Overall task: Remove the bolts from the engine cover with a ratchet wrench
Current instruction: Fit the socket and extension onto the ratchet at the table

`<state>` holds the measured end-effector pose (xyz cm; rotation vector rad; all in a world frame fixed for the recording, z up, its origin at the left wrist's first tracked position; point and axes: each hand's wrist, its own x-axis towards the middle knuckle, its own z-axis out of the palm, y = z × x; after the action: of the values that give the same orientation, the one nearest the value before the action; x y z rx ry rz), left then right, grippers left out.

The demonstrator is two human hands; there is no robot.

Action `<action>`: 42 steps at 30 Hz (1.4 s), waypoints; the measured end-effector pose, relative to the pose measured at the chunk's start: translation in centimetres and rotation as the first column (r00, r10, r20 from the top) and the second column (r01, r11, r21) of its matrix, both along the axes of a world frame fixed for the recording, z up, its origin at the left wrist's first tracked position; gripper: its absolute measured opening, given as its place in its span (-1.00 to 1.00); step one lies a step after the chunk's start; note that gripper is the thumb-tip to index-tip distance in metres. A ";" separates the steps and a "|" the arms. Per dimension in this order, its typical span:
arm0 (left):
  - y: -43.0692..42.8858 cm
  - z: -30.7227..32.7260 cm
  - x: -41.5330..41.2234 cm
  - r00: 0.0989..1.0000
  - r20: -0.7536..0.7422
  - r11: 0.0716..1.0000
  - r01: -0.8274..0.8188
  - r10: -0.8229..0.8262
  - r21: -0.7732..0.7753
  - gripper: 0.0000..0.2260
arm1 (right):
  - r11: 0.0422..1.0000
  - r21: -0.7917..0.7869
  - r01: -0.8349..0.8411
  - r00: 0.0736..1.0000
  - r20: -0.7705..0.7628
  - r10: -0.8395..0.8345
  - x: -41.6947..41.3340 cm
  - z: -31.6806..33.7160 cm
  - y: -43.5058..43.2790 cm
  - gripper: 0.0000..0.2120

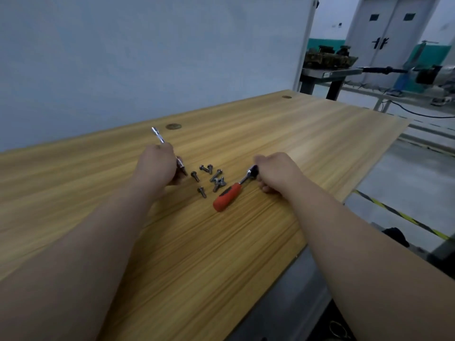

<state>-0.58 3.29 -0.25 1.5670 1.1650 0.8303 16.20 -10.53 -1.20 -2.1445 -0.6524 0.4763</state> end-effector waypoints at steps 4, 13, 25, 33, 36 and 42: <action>-0.3 0.0 -0.1 0.953 0.303 0.997 0.034 -0.011 -0.070 -0.83 | 0.898 -0.436 -0.059 0.926 0.313 0.212 -1.1 0.8 1.7 -0.50; -2.7 -0.7 -0.5 0.950 -0.237 0.820 0.296 -0.202 0.489 -0.82 | 0.840 -0.540 0.048 0.782 0.543 0.305 -0.6 0.6 -1.9 -0.71; -6.9 -0.2 0.0 0.760 -0.577 0.458 0.645 -0.299 0.612 -0.82 | 0.803 0.593 -0.060 0.673 -0.570 0.471 -1.6 1.8 -9.7 -0.68; -8.1 -0.1 0.3 0.719 -0.515 0.437 0.694 -0.468 0.572 -0.84 | 0.699 0.714 -0.051 0.531 -0.573 0.624 -2.4 0.9 -10.0 -0.69; -8.2 0.1 0.4 0.700 -0.501 0.476 0.713 -0.508 0.514 -0.80 | 0.690 0.721 -0.059 0.524 -0.566 0.636 -2.2 0.8 -10.1 -0.69; -8.9 1.6 0.9 0.512 0.028 0.512 0.859 -0.858 -0.031 -0.75 | 0.632 0.759 -0.156 0.462 -0.509 0.726 -1.7 1.4 -11.1 -0.68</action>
<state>0.32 -5.57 1.38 1.8152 0.2383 0.1131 14.54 -21.60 0.23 -0.8683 -0.7325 1.2489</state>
